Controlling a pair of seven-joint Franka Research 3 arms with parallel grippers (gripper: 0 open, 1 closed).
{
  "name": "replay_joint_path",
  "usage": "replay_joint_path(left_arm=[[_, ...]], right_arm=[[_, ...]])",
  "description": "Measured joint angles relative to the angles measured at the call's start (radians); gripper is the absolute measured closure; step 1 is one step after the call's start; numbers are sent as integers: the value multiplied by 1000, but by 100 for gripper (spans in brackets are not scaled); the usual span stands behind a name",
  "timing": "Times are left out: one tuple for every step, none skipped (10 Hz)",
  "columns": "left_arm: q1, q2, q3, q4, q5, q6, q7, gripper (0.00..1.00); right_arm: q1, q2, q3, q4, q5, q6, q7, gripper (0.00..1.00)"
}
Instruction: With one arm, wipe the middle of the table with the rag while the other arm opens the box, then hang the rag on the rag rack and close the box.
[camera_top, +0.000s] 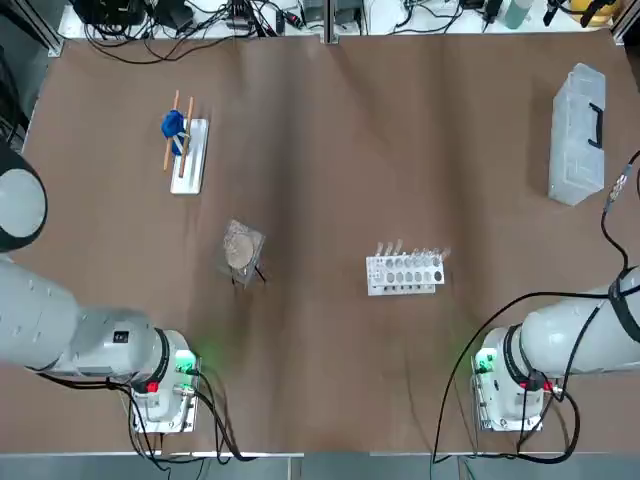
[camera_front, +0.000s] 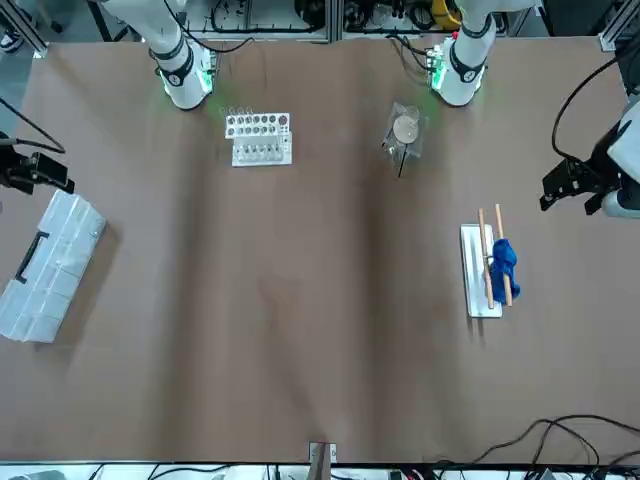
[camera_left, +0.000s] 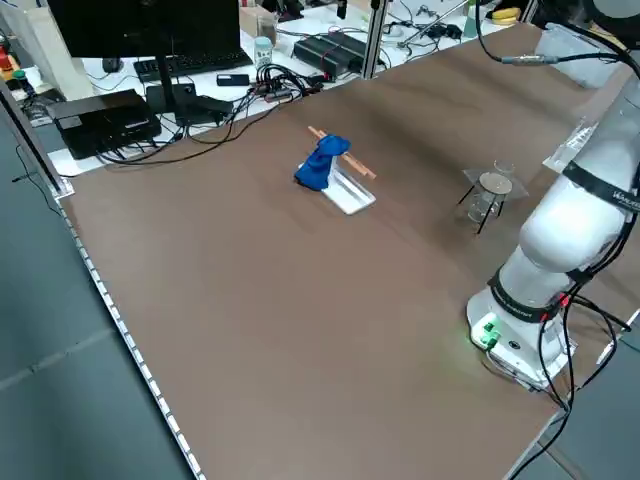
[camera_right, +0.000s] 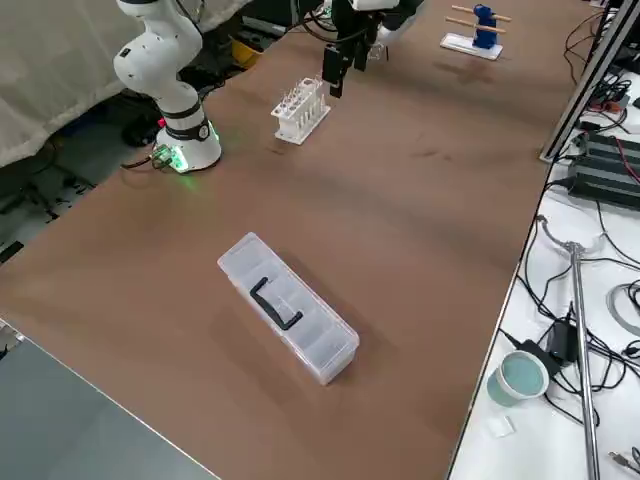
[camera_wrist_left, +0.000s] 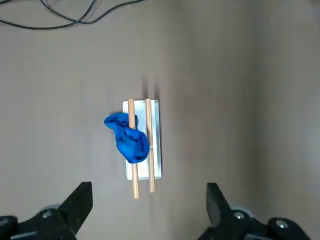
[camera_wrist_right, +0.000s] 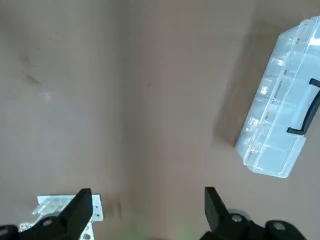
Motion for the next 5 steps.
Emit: replay_joint_path(left_arm=[[-1,0,-2,0,0,0,-2,0],[-1,0,-2,0,0,-2,-16,0],[0,0,-2,0,1,-4,-24,0],[0,0,-2,0,1,-11,-24,0],[0,0,-2,2,1,-20,-24,0]], right_arm=[[1,0,-1,-4,0,8,0,1],[1,1,-2,-5,0,11,1,1],[1,1,-5,-6,0,12,1,1],[1,1,-7,-6,0,12,1,1],[1,1,-8,-6,0,12,1,1]])
